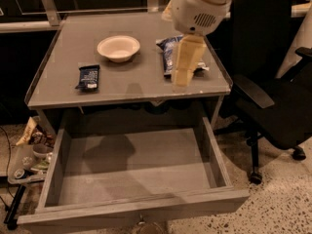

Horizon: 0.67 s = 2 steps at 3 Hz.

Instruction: Place rxbar blueberry into top drawer

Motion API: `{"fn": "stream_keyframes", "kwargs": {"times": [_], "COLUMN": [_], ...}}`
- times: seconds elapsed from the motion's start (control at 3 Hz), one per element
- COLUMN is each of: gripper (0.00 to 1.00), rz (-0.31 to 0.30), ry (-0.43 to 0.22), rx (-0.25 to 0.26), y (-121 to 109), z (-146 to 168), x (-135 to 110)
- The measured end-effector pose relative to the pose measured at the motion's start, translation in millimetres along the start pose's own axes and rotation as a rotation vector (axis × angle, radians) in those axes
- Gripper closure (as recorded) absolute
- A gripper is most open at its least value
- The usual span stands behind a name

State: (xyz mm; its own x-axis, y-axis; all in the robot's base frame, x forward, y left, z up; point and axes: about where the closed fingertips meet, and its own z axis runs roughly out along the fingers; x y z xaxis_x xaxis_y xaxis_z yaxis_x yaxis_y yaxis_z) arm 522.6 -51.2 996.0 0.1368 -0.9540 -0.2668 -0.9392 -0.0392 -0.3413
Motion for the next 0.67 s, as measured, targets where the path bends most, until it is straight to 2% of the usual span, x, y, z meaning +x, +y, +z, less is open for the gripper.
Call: {"fn": "stream_keyframes", "kwargs": {"times": [0.67], "gripper": [0.00], "rz": [-0.018], "ry": [-0.110], "rx": [-0.029], "y": [-80], "z": [72], "x": [-43]}}
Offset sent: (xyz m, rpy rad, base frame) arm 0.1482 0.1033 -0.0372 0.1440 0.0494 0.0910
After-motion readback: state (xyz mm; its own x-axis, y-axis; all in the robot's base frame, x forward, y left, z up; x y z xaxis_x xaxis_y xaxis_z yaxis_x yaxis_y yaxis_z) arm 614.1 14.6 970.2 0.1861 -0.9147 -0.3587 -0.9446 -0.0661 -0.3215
